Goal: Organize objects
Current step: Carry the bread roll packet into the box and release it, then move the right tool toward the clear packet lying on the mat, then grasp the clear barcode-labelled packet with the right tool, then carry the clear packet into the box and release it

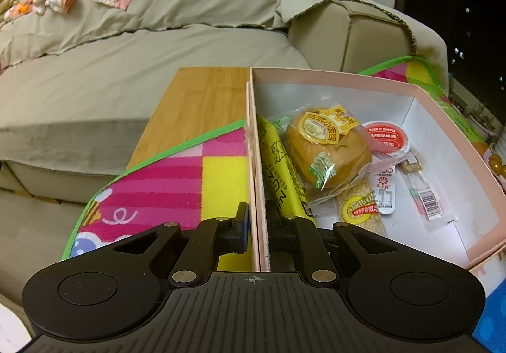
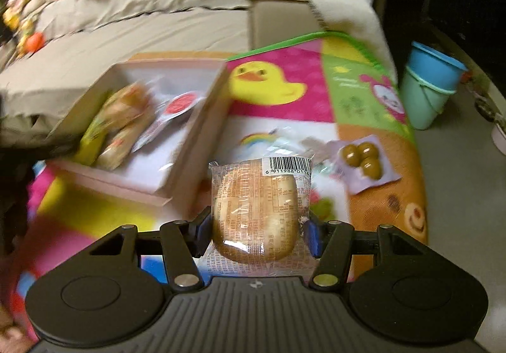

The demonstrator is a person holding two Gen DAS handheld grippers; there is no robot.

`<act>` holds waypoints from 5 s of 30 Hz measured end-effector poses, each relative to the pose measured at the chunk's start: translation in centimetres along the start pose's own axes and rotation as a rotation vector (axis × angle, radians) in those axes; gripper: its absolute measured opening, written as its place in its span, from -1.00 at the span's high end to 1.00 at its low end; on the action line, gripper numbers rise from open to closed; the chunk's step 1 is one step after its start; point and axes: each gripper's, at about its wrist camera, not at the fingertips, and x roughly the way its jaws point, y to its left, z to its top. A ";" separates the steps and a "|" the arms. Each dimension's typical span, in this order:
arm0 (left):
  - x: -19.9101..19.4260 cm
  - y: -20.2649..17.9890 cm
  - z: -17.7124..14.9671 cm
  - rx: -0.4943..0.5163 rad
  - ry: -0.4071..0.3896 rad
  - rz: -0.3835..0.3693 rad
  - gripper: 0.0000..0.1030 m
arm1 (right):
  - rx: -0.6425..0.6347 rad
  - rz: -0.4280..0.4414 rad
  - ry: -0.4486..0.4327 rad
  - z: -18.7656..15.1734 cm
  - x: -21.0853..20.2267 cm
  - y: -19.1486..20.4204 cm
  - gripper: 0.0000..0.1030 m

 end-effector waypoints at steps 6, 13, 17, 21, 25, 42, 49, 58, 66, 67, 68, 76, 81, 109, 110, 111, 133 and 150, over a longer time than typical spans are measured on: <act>-0.1 -0.1 -0.3 0.012 -0.014 0.002 0.76 | -0.052 0.072 -0.056 0.4 -3.5 3.6 -0.10; -0.1 0.0 -0.3 0.006 -0.019 -0.001 0.76 | -0.096 0.115 -0.134 3.5 -4.4 7.1 -0.10; -0.1 0.0 -0.4 0.005 -0.021 -0.002 0.76 | -0.084 0.150 -0.156 5.0 -3.8 8.2 -0.10; -0.1 0.0 -0.4 0.003 -0.023 -0.003 0.76 | -0.039 0.178 -0.171 6.7 -2.6 8.6 -0.10; -0.1 0.0 -0.4 0.004 -0.022 -0.003 0.76 | -0.008 0.205 -0.160 8.2 -0.8 8.7 -0.18; -0.1 0.0 -0.4 0.004 -0.024 -0.004 0.77 | 0.109 -0.025 -0.114 2.3 1.2 0.8 -0.58; -0.1 0.0 -0.4 0.004 -0.024 -0.003 0.77 | 0.259 -0.107 -0.064 -1.6 2.3 -4.6 -0.58; -0.1 0.0 -0.4 0.004 -0.024 -0.004 0.77 | 0.359 -0.156 -0.070 -1.5 3.9 -8.5 -0.59; -0.1 0.0 -0.4 0.003 -0.024 -0.004 0.77 | 0.257 -0.127 -0.093 2.4 6.7 -8.6 -0.53; -0.1 0.0 -0.4 0.004 -0.024 -0.003 0.77 | 0.256 -0.109 -0.090 3.3 7.3 -8.7 -0.32; -0.1 0.0 -0.4 0.004 -0.024 -0.004 0.76 | 0.256 -0.089 -0.085 4.3 8.0 -9.1 -0.19; -0.1 0.0 -0.4 0.004 -0.024 -0.003 0.76 | 0.246 -0.035 -0.023 8.1 13.3 -8.7 0.23; -0.1 0.0 -0.4 0.003 -0.025 -0.003 0.76 | 0.293 0.021 -0.011 5.2 11.0 -8.3 0.23; 0.0 -0.2 -0.4 0.003 -0.027 -0.005 0.77 | 0.242 -0.068 -0.126 -3.7 5.7 -3.4 -0.65; 0.0 -0.2 -0.3 0.003 -0.027 -0.005 0.76 | 0.208 -0.084 -0.123 -3.5 6.0 -2.8 -0.65; 0.0 -0.2 -0.4 0.003 -0.027 -0.005 0.76 | 0.173 -0.096 -0.117 -3.4 6.2 -2.2 -0.63; 0.0 -0.4 -0.3 0.005 -0.029 -0.008 0.76 | 0.087 -0.009 0.016 -5.7 -0.3 -0.4 0.35; 0.2 -0.3 -0.3 0.009 -0.031 -0.020 0.77 | 0.120 0.237 -0.299 11.5 -5.9 6.2 0.05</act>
